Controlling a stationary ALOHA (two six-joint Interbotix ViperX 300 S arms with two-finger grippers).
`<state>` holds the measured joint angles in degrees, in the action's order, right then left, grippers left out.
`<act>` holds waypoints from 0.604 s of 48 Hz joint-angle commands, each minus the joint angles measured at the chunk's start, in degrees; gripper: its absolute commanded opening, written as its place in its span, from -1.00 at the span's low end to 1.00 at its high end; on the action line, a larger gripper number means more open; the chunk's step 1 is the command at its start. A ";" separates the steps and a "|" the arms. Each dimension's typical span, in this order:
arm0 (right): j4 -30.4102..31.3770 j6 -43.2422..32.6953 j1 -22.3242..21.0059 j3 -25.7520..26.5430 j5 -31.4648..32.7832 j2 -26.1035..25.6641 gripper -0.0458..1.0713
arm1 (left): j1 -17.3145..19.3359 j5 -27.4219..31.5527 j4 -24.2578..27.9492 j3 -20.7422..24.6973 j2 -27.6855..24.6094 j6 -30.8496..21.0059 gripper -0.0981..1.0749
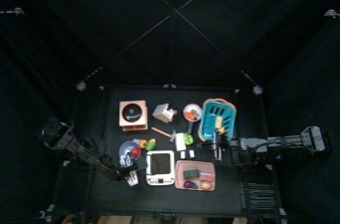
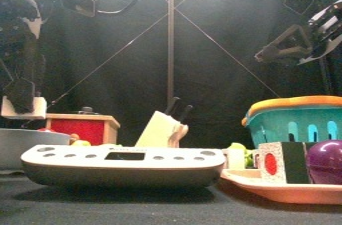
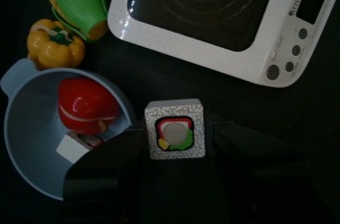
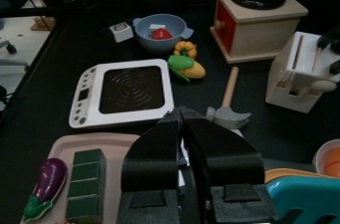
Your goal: Place sushi piece in bowl
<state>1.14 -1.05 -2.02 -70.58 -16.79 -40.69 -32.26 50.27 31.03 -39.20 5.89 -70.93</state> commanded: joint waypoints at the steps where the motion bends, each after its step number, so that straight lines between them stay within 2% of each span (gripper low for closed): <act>1: 0.00 0.09 0.09 1.41 -0.35 -0.09 -0.90 | 0.09 0.53 0.18 0.44 0.88 -0.09 0.48; 18: 0.00 0.18 -0.53 1.23 -0.26 -0.18 -0.90 | 0.26 6.77 0.35 0.00 4.22 -0.35 0.48; 29: 0.00 0.00 -0.35 0.88 -0.26 -0.09 -0.91 | 2.20 8.79 0.35 -3.34 8.09 -1.67 0.48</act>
<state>1.14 -0.97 -2.46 -70.58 -16.79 -40.69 -31.29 58.80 31.03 -42.01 11.87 -72.16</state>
